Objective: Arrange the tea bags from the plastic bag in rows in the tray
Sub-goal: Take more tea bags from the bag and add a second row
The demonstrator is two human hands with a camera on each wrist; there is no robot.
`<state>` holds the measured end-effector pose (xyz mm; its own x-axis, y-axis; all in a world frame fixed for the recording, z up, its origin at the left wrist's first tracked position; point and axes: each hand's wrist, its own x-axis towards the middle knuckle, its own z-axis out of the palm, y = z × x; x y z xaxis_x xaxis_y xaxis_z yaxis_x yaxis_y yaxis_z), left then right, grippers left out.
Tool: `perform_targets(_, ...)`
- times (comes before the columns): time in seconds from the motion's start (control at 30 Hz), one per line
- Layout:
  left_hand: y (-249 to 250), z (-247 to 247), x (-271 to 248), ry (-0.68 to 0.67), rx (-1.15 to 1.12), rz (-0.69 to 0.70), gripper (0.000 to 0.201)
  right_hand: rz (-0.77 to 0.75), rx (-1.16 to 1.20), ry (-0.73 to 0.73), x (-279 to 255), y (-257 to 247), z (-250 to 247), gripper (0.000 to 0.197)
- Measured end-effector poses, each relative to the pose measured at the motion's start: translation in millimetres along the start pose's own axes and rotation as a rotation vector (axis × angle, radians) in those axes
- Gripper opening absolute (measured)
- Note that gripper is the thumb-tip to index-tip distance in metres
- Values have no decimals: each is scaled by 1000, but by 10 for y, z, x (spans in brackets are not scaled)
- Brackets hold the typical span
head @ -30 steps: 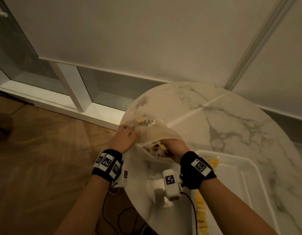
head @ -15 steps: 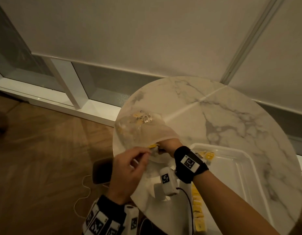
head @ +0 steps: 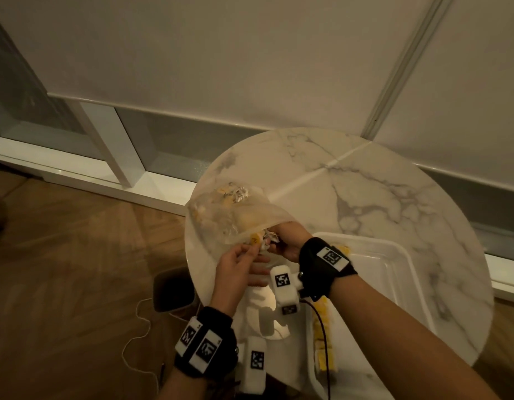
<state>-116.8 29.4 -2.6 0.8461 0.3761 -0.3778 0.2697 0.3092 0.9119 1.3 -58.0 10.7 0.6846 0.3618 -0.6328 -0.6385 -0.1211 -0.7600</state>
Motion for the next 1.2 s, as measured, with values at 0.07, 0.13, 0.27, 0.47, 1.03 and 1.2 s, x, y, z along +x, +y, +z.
perform_targets(0.07,-24,36,63,62,-41,32,22,-32,-141,33,-22,2,13,12)
perform_targets(0.13,-29,61,105,122,-26,85,19,-53,-279,32,-69,23,27,9)
perform_targets(0.27,-22,128,116,185,136,145,11,12,-306,45,-70,50,71,16)
perform_targets(0.47,49,117,142,173,748,237,12,97,-277,51,34,76,127,25)
perform_targets(1.03,-86,201,-233,4,-19,-149,37,5,80,-137,-449,153,-424,13)
perform_targets(1.2,-177,305,-402,-92,-189,-231,62,-19,-76,-242,-918,23,-649,20)
